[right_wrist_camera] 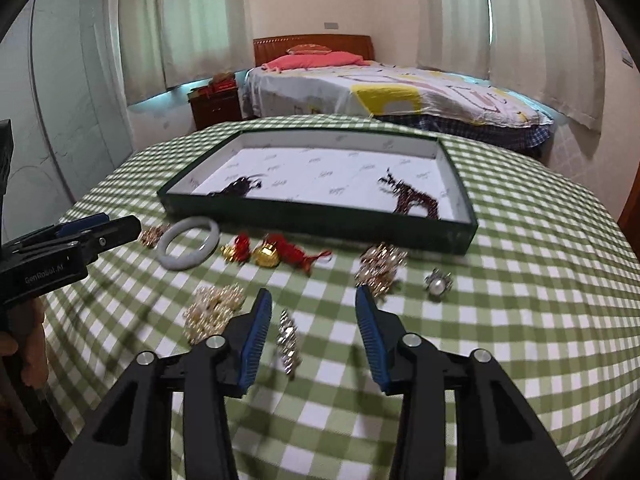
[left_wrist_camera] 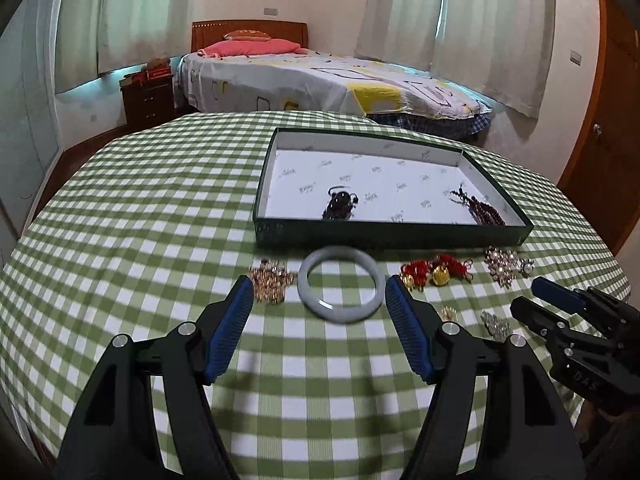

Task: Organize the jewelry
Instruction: 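Open both tools to release the necklace and bracelet in the tray, then withdraw, then grasp the rhinestone brooch with the right tool while the left tool grasps the pearl cluster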

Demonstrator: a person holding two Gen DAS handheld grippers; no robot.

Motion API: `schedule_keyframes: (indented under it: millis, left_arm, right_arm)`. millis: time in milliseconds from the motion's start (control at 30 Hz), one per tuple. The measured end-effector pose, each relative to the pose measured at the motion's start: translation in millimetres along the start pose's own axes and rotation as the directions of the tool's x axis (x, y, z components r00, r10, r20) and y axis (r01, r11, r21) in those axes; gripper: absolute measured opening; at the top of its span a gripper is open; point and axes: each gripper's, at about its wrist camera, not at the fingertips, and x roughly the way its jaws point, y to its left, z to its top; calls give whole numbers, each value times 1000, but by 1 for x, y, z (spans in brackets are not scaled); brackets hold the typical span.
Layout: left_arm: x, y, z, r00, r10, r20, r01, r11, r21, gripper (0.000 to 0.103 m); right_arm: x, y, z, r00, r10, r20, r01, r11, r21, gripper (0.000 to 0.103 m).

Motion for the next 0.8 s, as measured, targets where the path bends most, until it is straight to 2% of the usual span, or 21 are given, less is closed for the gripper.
schedule_keyframes:
  millis: [267,433,467,500,800]
  left_arm:
    - [-4,-4,-11,1000,-5,-6,5,1000,9,67]
    - [-3,-8,-13,1000,-16,-16,16,1000,14,67]
    - [-3,-10,-14,1000,-17,-16,17,1000,16,67]
    - [-3,-12,-14,1000,-19,-18,19,1000,18,67]
    - [5,-34,-17,996,-62,-59,64,997,41,67]
  right_arm:
    - [12,7,-7,998,28,-62,-29,999,-17,37]
    - [20,11,-13,993,33,-111,-36,999,-27,23]
    - [19,11,-13,993,32,-112,-36,999,-29,16]
    - [19,11,-14,993,37,-114,-41,999,-29,14]
    - [10,-2,-16,996,20,-88,-20,1000,-1,14]
